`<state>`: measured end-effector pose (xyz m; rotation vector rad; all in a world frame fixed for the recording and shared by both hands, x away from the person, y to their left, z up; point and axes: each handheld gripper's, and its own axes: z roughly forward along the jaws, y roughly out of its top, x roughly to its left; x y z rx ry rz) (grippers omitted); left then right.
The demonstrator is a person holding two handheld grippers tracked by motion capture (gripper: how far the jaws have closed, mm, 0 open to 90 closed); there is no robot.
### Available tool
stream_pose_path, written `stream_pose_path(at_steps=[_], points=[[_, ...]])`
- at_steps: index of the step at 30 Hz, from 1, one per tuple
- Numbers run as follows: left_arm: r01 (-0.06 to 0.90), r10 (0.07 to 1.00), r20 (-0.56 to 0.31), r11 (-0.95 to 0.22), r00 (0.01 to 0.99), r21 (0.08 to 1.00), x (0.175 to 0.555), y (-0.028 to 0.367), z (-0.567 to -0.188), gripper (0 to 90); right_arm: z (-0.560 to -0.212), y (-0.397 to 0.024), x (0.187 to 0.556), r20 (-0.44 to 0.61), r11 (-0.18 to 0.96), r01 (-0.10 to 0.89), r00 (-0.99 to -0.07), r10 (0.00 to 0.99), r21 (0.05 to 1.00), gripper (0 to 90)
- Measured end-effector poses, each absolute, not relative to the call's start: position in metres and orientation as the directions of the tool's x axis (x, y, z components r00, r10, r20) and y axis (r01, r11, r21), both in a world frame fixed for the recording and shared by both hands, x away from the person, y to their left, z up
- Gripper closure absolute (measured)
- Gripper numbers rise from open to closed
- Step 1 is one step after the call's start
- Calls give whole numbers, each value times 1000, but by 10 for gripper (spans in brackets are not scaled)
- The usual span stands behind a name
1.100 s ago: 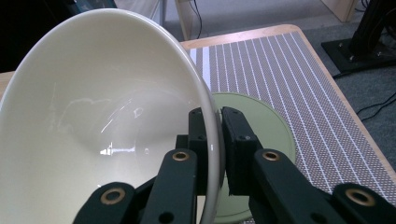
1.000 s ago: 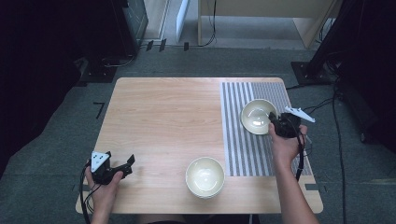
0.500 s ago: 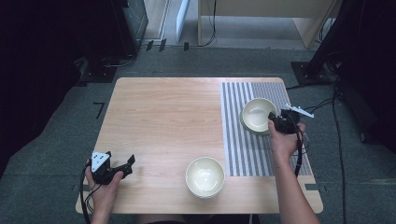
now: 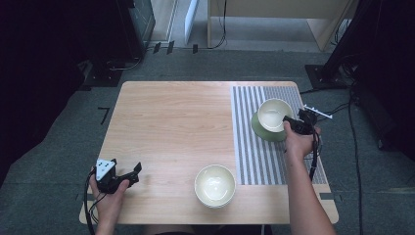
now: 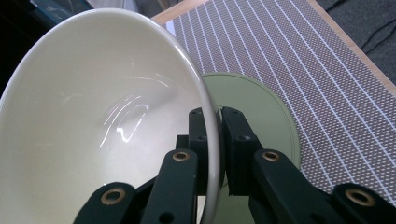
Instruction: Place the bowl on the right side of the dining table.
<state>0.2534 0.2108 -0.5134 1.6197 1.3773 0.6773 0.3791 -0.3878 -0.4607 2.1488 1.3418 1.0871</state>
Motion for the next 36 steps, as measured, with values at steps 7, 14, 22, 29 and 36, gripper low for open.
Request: stream_pose_path(at_steps=[7, 14, 22, 29, 36], points=[[485, 962, -133, 2, 237, 875, 254, 211, -513, 10, -465, -394, 390, 429, -514, 598, 293, 854, 615, 839], [484, 962, -132, 1, 237, 875, 254, 211, -513, 10, -472, -404, 400, 404, -531, 632, 349, 845, 565, 840], [484, 963, -129, -2, 237, 875, 253, 210, -513, 10, -479, -412, 411, 409, -537, 683, 362, 838, 495, 841], [484, 963, -129, -2, 237, 875, 253, 210, -513, 10, -483, -412, 416, 432, -563, 683, 381, 818, 466, 841], [484, 963, -130, -1, 237, 875, 253, 210, -513, 10, -482, -413, 419, 418, -561, 693, 391, 820, 452, 840]])
